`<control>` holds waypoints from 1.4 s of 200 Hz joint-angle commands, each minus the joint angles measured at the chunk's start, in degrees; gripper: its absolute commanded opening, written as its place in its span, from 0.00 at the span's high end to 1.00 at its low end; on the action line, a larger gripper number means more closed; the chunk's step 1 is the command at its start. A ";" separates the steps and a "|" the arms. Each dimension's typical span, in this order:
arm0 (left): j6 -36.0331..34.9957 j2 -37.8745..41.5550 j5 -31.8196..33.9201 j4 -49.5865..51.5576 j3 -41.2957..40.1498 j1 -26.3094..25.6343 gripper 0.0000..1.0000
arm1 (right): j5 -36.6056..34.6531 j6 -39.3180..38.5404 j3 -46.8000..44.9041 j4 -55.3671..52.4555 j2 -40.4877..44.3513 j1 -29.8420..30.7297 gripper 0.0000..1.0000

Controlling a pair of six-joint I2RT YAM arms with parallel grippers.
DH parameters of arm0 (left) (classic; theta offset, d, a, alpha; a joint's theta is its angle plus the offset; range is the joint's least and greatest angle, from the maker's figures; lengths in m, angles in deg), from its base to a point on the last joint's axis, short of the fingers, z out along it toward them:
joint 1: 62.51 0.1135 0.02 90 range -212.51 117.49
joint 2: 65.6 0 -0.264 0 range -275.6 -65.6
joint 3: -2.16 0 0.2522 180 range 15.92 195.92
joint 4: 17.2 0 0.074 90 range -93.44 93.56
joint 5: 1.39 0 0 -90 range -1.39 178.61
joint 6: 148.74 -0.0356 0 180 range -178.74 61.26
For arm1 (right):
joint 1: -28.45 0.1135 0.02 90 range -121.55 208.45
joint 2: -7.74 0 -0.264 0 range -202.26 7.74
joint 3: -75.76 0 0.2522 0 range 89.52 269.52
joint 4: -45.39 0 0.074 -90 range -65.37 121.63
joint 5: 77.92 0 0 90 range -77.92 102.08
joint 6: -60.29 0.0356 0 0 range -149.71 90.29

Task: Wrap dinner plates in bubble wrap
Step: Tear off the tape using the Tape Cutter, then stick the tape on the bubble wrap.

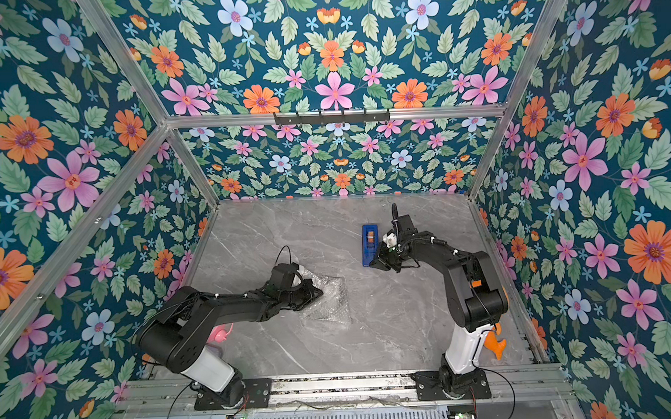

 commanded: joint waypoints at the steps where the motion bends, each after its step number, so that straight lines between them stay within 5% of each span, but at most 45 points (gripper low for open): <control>1: -0.26 -0.46 0.79 5.78 -0.39 -0.07 1.00 | -1.73 -1.51 0.06 -3.42 -1.18 0.40 1.00; 89: -0.27 -0.32 0.79 5.71 -0.57 -0.07 1.00 | -18.93 -3.61 -0.45 -5.53 -2.20 0.63 1.00; 122: -0.26 -0.15 0.87 5.52 -0.69 -0.07 1.00 | -15.35 -4.26 -3.81 -2.54 5.69 3.18 1.00; 166: 0.05 -0.33 0.65 4.57 -1.06 -0.07 1.00 | -13.71 1.54 -5.45 -1.13 11.91 15.58 1.00; 219: 0.24 -0.15 0.61 4.03 -1.54 -0.07 1.00 | -8.98 6.02 -0.53 6.09 8.58 24.34 1.00; 280: 0.58 -0.94 0.21 2.97 -1.92 -0.07 1.00 | -7.38 8.26 -1.38 13.73 2.41 25.63 1.00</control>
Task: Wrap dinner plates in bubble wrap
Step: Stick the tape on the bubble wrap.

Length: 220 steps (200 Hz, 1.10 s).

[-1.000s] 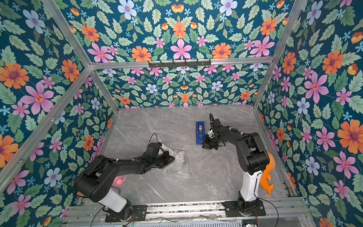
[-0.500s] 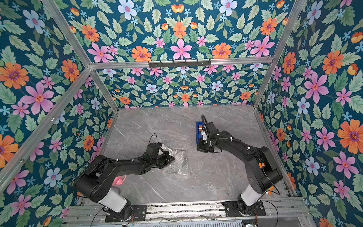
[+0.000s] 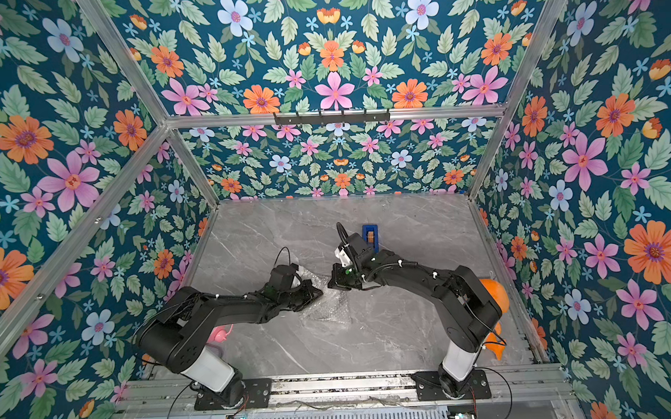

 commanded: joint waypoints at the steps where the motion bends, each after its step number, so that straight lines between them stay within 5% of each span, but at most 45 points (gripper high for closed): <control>1: 0.22 -0.79 0.26 5.97 -0.44 -0.07 1.00 | 1.12 2.46 -0.07 4.33 -1.91 0.16 1.00; 52: 0.16 -0.44 0.42 6.12 -0.51 -0.07 1.00 | 0.06 8.67 -1.94 6.21 -8.30 0.03 1.00; 90: 0.11 -0.06 0.54 6.29 -0.58 -0.07 1.00 | -5.05 9.03 -1.39 -2.17 -11.73 -0.55 1.00; 115: 0.23 0.40 0.85 6.33 -0.87 -0.07 1.00 | -6.66 9.84 -2.02 -3.38 -11.27 -0.49 0.72; 149: 0.09 0.40 1.02 6.59 -0.87 -0.16 1.00 | -9.95 9.63 -0.20 -7.46 -6.54 -0.14 0.50; 220: -0.37 0.51 1.47 7.28 -0.35 -0.60 1.00 | -11.70 7.59 5.25 -13.52 -3.30 2.57 0.41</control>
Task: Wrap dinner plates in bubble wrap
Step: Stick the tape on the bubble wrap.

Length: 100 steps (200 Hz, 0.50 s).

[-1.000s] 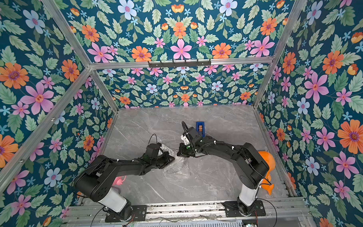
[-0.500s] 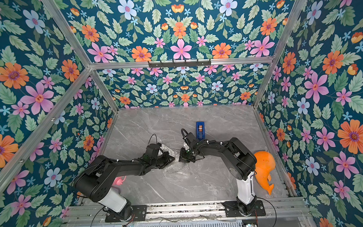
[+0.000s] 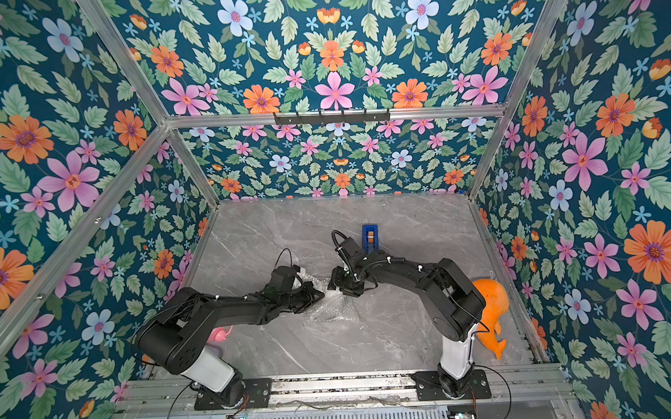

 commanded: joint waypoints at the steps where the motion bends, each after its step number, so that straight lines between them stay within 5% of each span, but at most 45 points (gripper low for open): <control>1: -0.54 -0.18 2.47 6.52 0.03 -0.18 1.00 | -2.57 -0.92 1.03 -3.95 1.77 1.05 0.42; 43: -0.75 -0.20 2.55 6.78 0.30 -0.45 1.00 | -1.53 -0.58 0.66 -1.03 3.41 2.35 0.77; 100: -0.95 -0.37 2.73 7.49 0.91 -0.63 1.00 | 0.09 0.99 -4.24 8.13 -4.00 1.83 0.92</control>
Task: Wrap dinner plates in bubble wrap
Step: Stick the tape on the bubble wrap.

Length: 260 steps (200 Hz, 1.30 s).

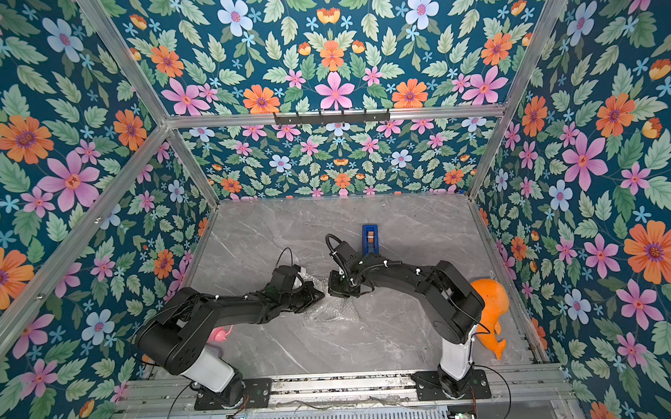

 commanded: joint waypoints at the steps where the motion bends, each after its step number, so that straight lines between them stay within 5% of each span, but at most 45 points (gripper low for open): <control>1: -0.69 -0.37 2.19 5.76 -0.03 -0.08 1.00 | 0.78 1.70 -2.31 5.14 -2.26 -0.45 0.92; 80: -0.83 -0.68 2.33 5.89 0.26 -0.39 1.00 | -0.84 0.33 -2.11 4.18 4.22 -1.93 0.98; 180: -1.11 -0.45 2.54 6.50 0.50 -0.47 1.00 | 0.57 0.33 -2.00 7.90 -1.80 -5.22 1.00; 215: -1.18 -0.11 2.78 6.60 0.50 -0.63 1.00 | -0.44 -1.22 0.76 4.61 3.10 -5.60 0.90; 260: -1.36 -0.19 2.98 7.08 0.89 -0.83 1.00 | 0.84 -1.09 2.20 5.18 1.80 -4.83 0.89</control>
